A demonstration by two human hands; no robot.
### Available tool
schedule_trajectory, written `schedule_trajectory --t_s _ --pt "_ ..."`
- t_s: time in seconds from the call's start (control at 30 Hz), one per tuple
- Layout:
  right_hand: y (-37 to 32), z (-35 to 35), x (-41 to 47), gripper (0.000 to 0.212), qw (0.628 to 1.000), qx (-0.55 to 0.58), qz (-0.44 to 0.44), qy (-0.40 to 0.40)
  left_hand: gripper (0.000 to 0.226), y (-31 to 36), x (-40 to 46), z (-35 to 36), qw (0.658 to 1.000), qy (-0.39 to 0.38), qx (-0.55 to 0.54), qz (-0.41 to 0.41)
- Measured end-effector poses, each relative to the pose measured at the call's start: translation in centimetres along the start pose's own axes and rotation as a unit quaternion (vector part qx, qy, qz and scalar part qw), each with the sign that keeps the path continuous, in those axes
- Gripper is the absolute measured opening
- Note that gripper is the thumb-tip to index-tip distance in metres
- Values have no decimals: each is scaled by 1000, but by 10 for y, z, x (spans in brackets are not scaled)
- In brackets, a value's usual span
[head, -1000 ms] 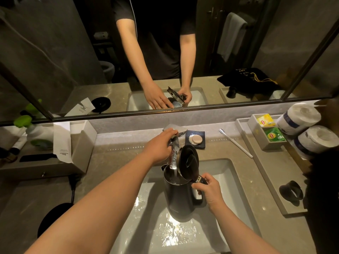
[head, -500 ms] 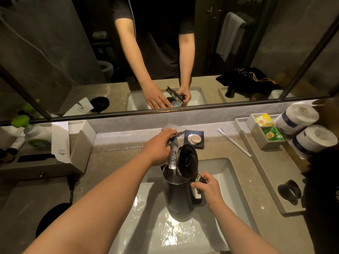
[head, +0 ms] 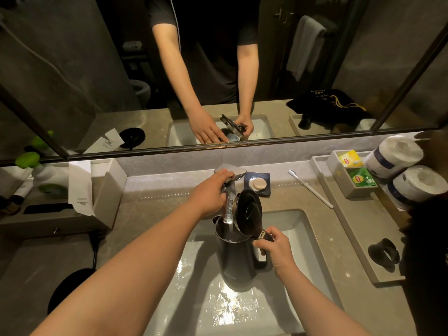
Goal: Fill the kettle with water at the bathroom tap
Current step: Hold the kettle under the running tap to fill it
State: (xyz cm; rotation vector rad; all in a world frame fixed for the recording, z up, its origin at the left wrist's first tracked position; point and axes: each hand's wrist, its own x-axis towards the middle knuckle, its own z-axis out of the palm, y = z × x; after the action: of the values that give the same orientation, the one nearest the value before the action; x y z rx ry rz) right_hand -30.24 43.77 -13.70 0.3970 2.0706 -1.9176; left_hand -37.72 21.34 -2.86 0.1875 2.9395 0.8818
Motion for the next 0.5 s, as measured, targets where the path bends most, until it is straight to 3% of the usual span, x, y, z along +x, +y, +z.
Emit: schedule_trajectory --t_s 0.5 --pt "1 -1 -3 29 1000 12 -1 1 64 5 -2 -4 1000 -10 6 -9"
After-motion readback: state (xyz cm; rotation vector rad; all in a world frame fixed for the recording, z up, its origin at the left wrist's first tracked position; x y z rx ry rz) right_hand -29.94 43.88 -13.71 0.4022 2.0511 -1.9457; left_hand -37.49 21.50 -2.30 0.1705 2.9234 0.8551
